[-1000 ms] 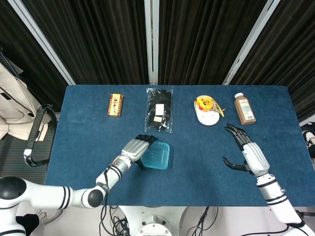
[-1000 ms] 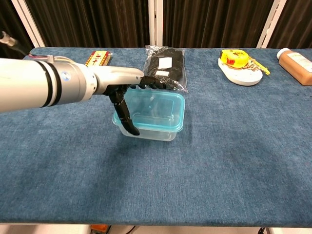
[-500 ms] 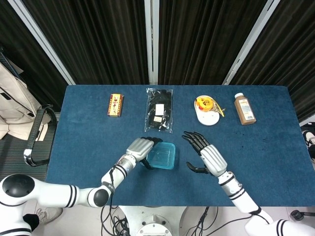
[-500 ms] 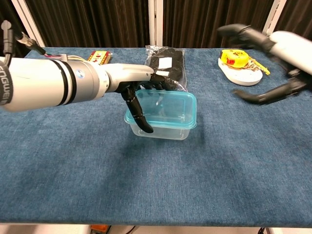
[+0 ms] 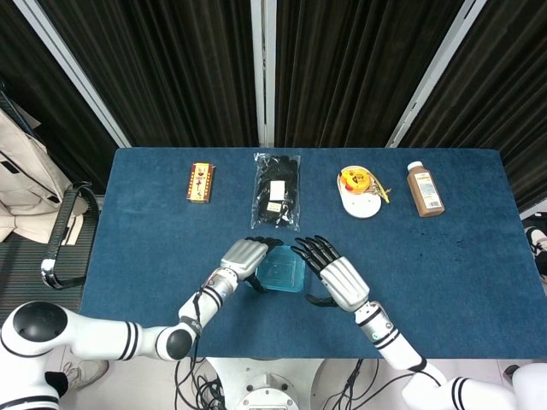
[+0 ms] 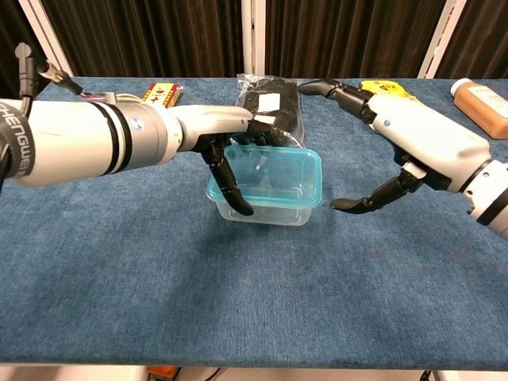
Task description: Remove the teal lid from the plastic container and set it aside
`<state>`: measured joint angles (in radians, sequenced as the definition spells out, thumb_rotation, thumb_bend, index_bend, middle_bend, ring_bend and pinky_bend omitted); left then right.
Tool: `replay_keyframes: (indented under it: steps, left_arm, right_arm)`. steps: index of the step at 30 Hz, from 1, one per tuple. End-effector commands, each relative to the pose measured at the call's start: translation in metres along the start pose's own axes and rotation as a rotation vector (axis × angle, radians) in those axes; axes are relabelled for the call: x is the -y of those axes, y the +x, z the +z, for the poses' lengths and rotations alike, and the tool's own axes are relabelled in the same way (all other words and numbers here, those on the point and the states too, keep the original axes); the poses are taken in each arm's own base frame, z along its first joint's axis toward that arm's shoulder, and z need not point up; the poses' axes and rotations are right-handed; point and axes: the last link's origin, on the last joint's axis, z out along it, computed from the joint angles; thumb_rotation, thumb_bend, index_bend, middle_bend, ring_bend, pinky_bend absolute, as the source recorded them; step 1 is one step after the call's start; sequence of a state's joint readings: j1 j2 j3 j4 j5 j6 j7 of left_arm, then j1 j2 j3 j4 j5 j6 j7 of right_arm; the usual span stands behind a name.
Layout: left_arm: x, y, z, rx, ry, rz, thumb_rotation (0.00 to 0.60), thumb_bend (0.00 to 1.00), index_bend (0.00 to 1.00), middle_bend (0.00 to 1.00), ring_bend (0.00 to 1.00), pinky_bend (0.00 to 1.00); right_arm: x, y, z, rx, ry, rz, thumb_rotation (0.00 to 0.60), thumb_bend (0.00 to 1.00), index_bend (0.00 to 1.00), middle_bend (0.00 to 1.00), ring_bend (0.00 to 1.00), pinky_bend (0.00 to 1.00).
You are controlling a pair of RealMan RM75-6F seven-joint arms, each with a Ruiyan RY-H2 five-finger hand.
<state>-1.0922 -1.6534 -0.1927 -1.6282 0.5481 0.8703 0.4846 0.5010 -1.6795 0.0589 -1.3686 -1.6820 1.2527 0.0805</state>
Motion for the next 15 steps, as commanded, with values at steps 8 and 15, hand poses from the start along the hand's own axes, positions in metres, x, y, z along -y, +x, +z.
replay_keyframes:
  steps: [8, 15]
  left_arm:
    - [0.0, -0.001, 0.0, -0.001, 0.002, -0.007, 0.6, 0.0, 0.25, 0.24, 0.2, 0.21]
    - [0.0, -0.002, 0.001, -0.001, 0.002, -0.011, 0.6, 0.0, 0.25, 0.24, 0.2, 0.22]
  right_arm:
    - [0.006, -0.02, 0.007, -0.017, 0.013, -0.06, 0.6, 0.03, 0.0, 0.0, 0.0, 0.0]
    - [0.005, -0.029, 0.011, -0.062, 0.021, -0.062, 0.6, 0.02, 0.0, 0.0, 0.0, 0.0]
